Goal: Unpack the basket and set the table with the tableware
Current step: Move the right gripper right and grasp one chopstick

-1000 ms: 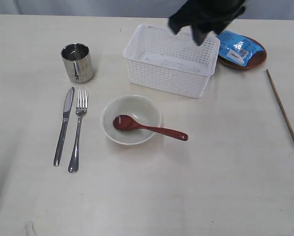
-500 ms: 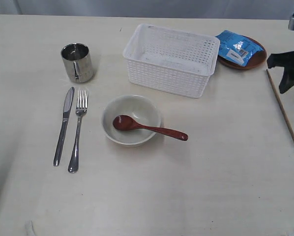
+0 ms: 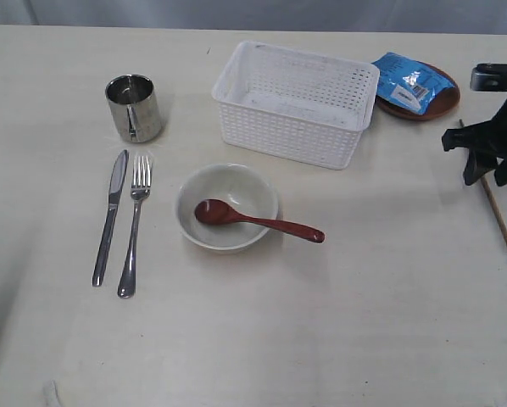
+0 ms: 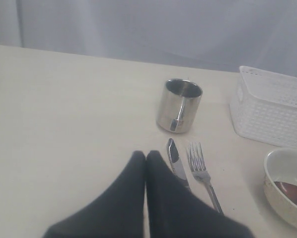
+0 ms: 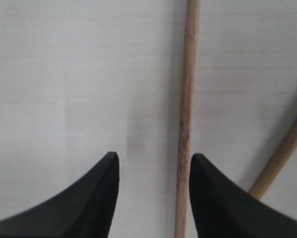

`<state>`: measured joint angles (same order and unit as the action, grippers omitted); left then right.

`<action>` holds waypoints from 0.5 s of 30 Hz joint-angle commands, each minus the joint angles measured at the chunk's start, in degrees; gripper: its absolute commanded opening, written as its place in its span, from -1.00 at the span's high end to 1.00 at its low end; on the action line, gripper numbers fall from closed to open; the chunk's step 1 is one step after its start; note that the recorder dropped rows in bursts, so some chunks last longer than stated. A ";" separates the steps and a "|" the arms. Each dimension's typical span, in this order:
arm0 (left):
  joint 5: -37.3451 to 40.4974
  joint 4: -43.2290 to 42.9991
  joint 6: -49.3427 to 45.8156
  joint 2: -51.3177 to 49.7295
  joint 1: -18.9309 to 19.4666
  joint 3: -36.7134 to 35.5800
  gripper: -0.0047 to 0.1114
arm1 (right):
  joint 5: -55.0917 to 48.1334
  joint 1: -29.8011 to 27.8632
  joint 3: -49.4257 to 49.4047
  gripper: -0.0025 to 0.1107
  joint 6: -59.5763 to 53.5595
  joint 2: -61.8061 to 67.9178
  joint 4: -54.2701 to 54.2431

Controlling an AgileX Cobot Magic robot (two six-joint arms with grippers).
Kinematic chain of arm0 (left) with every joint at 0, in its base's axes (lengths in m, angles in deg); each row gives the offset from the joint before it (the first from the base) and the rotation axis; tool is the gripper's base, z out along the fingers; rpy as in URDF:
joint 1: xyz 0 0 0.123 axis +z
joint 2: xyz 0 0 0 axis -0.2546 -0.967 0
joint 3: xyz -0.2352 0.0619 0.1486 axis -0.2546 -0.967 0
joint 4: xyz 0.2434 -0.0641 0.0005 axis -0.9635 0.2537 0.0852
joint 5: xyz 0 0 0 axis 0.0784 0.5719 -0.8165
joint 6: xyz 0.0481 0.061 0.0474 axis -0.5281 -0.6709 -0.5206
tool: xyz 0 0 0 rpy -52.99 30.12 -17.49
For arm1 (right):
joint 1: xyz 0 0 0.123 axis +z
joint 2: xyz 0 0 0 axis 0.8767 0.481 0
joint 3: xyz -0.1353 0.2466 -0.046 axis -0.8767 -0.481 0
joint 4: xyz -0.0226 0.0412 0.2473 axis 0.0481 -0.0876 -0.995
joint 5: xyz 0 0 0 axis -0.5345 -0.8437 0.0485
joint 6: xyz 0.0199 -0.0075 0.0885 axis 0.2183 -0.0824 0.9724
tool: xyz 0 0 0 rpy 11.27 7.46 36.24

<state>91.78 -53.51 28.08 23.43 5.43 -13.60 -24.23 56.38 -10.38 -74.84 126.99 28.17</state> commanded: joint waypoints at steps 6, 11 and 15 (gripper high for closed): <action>-0.63 0.31 -0.03 0.21 0.06 -0.16 0.92 | 0.12 -0.30 1.29 0.18 -0.86 5.13 0.85; -0.63 0.31 -0.03 0.21 0.06 -0.16 0.92 | 0.61 -0.30 1.29 0.40 -1.10 6.95 0.85; -0.63 0.31 -0.03 0.21 0.06 -0.16 0.92 | 0.46 -0.30 1.29 0.88 -1.10 8.46 0.85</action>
<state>91.78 -53.51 28.08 23.43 5.43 -13.60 -24.35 56.38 -8.29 -75.50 132.55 28.56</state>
